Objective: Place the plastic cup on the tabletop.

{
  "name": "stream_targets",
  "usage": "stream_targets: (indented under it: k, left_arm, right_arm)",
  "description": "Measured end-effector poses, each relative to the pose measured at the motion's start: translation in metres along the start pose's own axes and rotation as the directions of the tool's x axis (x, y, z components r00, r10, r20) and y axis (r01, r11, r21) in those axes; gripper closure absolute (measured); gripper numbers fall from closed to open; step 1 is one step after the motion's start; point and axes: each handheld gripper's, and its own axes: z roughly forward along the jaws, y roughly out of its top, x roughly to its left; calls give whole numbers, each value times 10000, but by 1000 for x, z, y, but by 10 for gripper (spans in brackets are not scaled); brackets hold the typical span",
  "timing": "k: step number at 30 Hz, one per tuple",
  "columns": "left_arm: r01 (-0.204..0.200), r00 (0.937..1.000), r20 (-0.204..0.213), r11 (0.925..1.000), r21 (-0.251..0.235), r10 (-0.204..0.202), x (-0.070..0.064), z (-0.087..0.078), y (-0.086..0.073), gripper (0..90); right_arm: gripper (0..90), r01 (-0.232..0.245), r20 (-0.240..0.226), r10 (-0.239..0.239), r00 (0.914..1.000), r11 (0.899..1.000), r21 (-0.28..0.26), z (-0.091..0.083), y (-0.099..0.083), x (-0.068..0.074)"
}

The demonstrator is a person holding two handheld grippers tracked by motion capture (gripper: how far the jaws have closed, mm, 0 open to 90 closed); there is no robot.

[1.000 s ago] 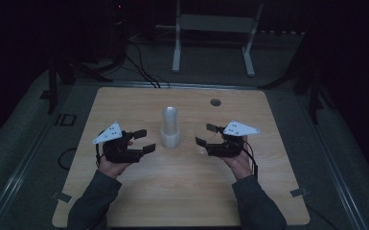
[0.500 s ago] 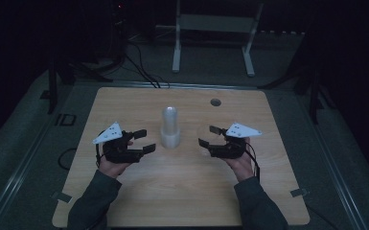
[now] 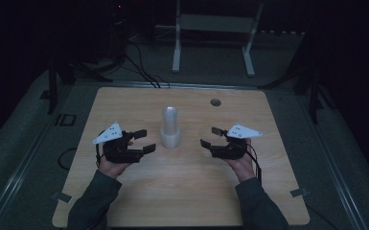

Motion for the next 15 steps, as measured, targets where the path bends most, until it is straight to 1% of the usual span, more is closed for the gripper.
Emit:
stream_targets:
  k: [5, 15]
  left_arm:
    - [0, 10000, 0, 10000, 4, 0, 0, 0, 0, 265]
    - [8, 10000, 10, 10000, -4, -8, 0, 1, 0, 265]
  right_arm:
    - [281, -73, 58, 72, 10000, 9999, 76, 2, -4, -2]
    - [280, -260, 320, 249, 9992, 9991, 324, 7, -14, -8]
